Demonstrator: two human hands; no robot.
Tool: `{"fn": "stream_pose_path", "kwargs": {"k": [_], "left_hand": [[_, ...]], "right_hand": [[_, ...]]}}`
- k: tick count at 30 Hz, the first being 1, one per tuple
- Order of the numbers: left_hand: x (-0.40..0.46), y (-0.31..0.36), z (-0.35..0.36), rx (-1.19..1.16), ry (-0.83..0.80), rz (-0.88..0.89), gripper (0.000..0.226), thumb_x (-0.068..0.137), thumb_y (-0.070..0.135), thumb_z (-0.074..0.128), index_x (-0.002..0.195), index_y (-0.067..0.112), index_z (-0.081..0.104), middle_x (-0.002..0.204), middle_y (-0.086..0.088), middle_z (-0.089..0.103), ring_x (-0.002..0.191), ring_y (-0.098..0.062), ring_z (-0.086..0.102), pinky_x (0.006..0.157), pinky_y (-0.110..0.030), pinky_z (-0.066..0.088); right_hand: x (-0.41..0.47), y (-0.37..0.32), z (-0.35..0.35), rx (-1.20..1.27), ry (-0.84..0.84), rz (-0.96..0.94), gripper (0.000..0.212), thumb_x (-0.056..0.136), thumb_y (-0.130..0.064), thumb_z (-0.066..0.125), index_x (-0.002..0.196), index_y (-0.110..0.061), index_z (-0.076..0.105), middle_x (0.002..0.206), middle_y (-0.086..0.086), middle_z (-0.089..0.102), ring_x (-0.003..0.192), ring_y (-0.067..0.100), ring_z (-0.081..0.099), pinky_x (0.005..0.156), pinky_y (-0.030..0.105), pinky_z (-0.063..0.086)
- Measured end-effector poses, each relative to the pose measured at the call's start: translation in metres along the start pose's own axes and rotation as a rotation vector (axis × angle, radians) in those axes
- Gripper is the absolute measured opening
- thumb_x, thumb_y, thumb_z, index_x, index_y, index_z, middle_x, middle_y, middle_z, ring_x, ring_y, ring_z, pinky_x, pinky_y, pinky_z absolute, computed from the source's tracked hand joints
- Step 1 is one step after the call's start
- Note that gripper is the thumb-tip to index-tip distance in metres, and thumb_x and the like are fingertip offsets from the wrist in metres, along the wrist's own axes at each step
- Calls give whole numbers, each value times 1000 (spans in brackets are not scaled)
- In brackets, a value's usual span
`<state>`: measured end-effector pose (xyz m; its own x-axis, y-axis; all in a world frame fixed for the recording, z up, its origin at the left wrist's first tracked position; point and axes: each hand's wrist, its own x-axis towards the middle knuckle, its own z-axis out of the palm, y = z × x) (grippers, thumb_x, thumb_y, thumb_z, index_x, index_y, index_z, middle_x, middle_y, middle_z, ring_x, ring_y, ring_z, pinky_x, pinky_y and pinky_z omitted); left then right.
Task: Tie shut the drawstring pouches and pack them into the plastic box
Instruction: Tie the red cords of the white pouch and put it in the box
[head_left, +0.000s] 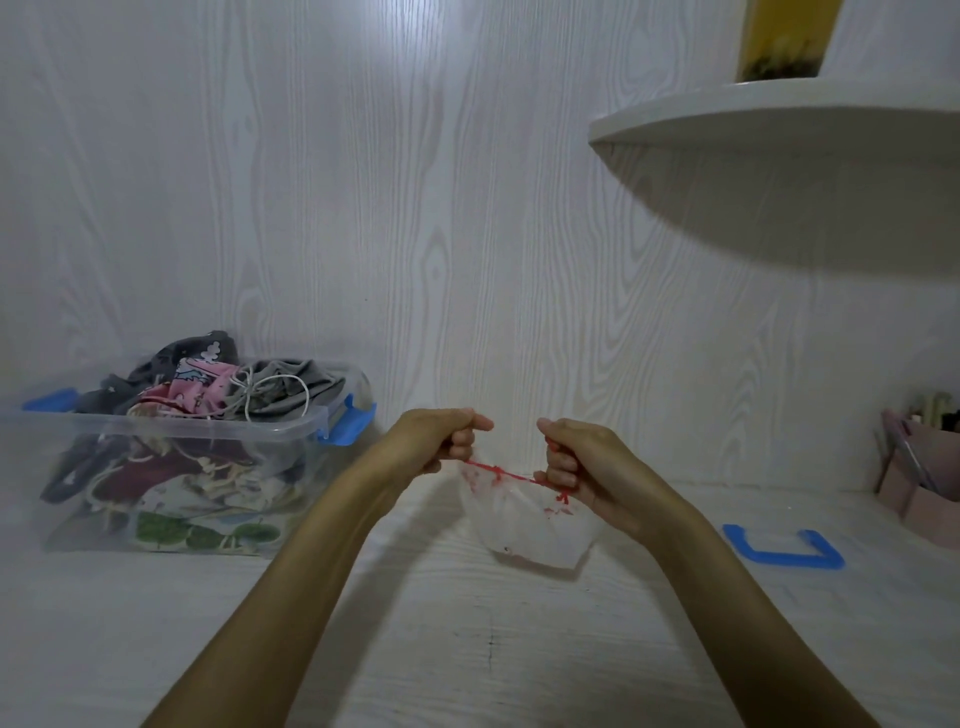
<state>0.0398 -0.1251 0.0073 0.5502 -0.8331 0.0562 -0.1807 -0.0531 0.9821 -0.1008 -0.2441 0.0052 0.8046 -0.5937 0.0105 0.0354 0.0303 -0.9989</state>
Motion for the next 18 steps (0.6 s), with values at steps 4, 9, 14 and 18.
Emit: {"fn": "stream_pose_path", "kwargs": {"k": [4, 9, 14, 18], "left_hand": [[-5, -6, 10, 329, -118, 104, 27, 98, 34, 45, 101, 30, 71, 71, 15, 59, 67, 1, 50, 66, -17, 37], [-5, -8, 31, 480, -332, 110, 30, 97, 19, 45, 118, 18, 66, 105, -1, 68, 86, -11, 60, 74, -17, 45], [-6, -13, 45, 628, -374, 191, 35, 98, 35, 45, 108, 11, 68, 108, -6, 66, 100, -24, 61, 94, -34, 47], [-7, -16, 44, 500, -412, 195, 36, 100, 34, 39, 106, 14, 69, 103, -1, 69, 96, -17, 65, 96, -30, 48]], "right_hand": [[-8, -10, -1, -159, -13, -75, 30, 95, -23, 53, 67, -12, 50, 59, 3, 54, 56, 14, 54, 76, 28, 53], [-22, -33, -2, -679, 101, -213, 34, 93, -39, 51, 79, -11, 65, 86, -11, 62, 84, 0, 56, 79, 20, 39], [-29, -36, 8, -836, 85, -286, 32, 93, -39, 51, 67, -22, 60, 82, -22, 53, 78, -3, 52, 68, 13, 37], [-25, -30, 14, -823, -65, -326, 32, 95, -41, 45, 120, -28, 62, 124, -18, 50, 117, 1, 42, 99, 23, 28]]}}
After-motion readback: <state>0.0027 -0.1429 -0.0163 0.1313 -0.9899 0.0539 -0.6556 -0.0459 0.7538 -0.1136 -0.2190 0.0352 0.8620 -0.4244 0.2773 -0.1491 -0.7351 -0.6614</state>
